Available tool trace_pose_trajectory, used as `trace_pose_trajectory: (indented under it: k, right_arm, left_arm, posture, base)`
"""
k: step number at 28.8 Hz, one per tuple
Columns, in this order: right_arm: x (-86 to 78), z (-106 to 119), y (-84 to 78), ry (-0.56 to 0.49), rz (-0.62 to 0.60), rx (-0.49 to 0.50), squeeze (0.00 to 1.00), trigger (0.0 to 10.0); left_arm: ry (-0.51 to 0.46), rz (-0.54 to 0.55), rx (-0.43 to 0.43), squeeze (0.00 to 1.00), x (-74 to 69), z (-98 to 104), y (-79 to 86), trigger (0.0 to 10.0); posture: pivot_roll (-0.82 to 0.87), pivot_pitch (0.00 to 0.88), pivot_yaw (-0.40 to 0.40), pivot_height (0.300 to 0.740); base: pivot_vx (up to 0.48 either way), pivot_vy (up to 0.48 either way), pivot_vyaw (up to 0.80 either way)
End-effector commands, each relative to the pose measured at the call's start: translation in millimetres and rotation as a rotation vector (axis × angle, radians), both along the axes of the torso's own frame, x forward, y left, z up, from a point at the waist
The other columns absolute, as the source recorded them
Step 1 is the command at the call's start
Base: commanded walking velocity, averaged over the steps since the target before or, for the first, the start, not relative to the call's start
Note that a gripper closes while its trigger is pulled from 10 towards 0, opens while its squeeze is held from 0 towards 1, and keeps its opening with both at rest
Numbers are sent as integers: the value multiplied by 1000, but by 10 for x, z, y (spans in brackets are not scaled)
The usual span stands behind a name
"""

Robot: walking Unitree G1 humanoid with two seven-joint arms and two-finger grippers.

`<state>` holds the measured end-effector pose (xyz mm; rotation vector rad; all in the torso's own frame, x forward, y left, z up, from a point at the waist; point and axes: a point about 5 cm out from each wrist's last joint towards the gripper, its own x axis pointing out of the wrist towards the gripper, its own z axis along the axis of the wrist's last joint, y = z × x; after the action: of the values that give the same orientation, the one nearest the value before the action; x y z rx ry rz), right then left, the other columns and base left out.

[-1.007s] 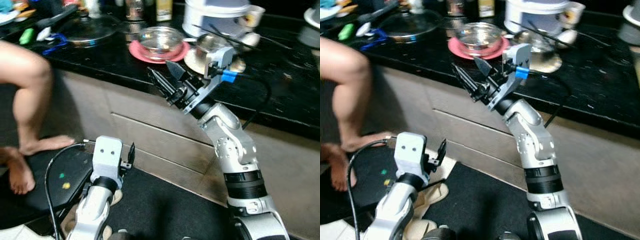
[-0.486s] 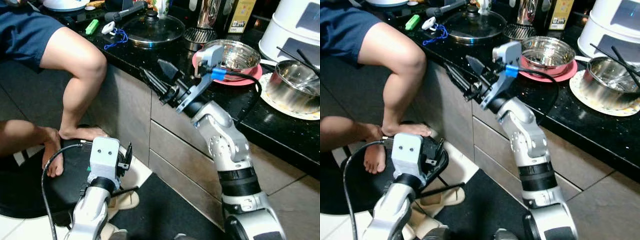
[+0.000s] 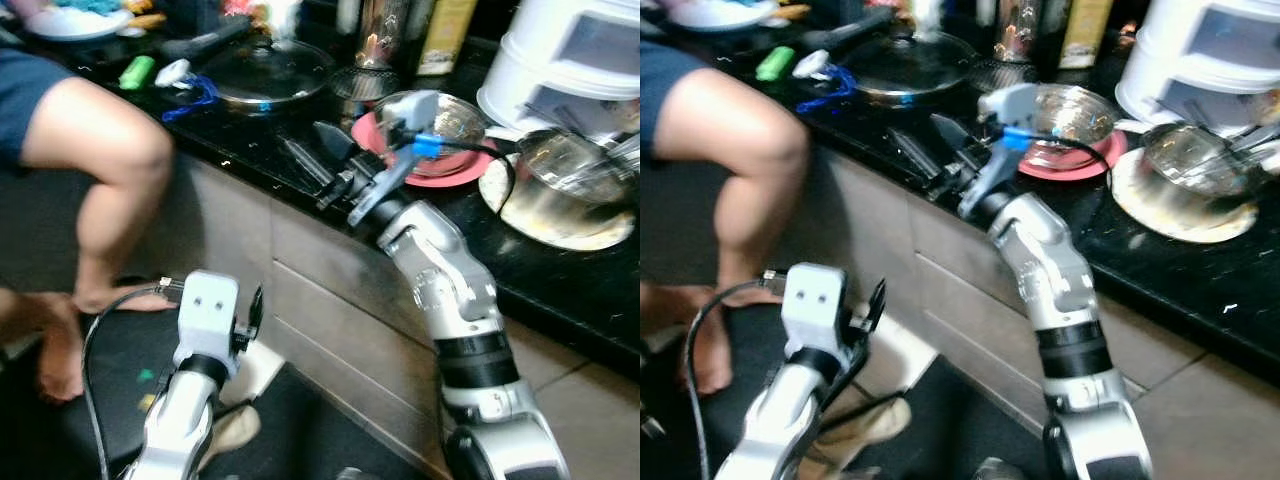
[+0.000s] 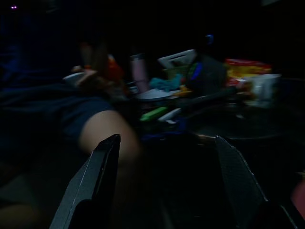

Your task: Kitchen organization

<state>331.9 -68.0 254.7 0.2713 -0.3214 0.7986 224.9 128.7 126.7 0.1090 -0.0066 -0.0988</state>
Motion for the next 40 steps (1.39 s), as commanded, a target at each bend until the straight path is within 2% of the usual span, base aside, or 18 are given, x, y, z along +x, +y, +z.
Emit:
trace_pose_trajectory:
  k: [1,10,12,16,19,23,27,30,32,34,40]
  right_arm:
    - [-3,-14,33,6,3,-7,0,10000]
    - [2,16,19,-14,-18,-17,0,10000]
    - [21,18,17,-33,-75,-65,0,10000]
    - [34,32,5,-40,-106,-71,0,10000]
    - [77,130,-88,-63,-197,-55,0,10000]
    - [86,238,-173,-100,-239,-72,0,10000]
    - [78,253,-322,-133,-339,-245,0,10000]
    - [78,231,-367,-130,-370,-279,0,10000]
    - [75,164,-495,-94,-429,-338,0,10000]
    - [65,142,-549,-74,-433,-364,0,10000]
    - [-46,94,-750,39,-338,-431,0,10000]
  left_arm:
    - [14,10,10,0,-10,-33,32,10000]
    - [12,11,11,0,-8,-28,33,10000]
    - [11,10,11,0,-8,-24,31,10000]
    - [10,9,12,0,-9,-22,29,10000]
    - [-6,-20,26,0,-18,1,-4,10000]
    - [-5,-23,31,0,-21,1,-13,10000]
    - [0,-22,29,0,-21,0,-12,10000]
    - [1,-22,28,0,-20,-1,-12,10000]
    - [2,-22,27,0,-20,1,-10,10000]
    - [2,-23,26,0,-21,3,-10,10000]
    - [-1,-29,23,0,-28,14,-17,10000]
  posture:
    - [108,68,-71,740]
    - [107,73,-72,740]
    - [106,74,-72,740]
    - [106,74,-72,740]
    - [107,77,-73,740]
    - [104,78,-73,740]
    - [99,86,-78,740]
    - [97,87,-78,740]
    - [91,90,-76,740]
    - [88,93,-75,740]
    - [69,101,-75,740]
  base:
    - [300,0,0]
    - [299,0,0]
    - [279,0,0]
    - [124,0,0]
    - [0,0,0]
    - [0,0,0]
    - [0,0,0]
    - [0,0,0]
    - [0,0,0]
    - [0,0,0]
    - [0,0,0]
